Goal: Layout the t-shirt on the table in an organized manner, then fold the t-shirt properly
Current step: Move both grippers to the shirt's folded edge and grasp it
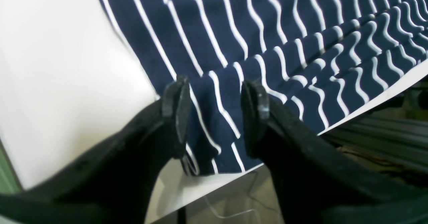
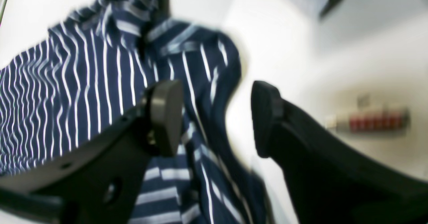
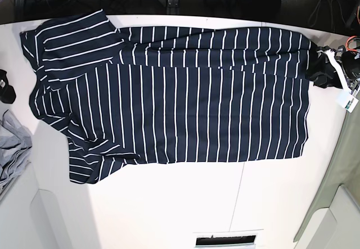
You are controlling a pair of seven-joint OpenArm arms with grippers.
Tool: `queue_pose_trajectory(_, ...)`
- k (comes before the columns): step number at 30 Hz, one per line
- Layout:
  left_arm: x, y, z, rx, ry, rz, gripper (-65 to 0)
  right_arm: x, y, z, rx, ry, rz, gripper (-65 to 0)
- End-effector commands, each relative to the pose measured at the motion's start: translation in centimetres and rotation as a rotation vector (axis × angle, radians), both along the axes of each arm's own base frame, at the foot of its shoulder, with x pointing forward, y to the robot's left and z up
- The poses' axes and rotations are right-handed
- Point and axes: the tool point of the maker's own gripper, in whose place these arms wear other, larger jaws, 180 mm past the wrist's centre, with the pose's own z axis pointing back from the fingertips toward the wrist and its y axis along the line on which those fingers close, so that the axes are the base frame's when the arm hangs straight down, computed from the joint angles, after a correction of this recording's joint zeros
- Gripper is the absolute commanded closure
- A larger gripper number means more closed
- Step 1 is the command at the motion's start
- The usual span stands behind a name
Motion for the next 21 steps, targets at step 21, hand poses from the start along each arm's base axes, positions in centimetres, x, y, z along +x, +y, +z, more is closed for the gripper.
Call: queue_pose_trajectory(21,8.8,4.0,3.6,-0.004,-0.215,0.119,-39.1,12.7,10.6,-3.9,-0.031,-0.014,0.153,-40.4)
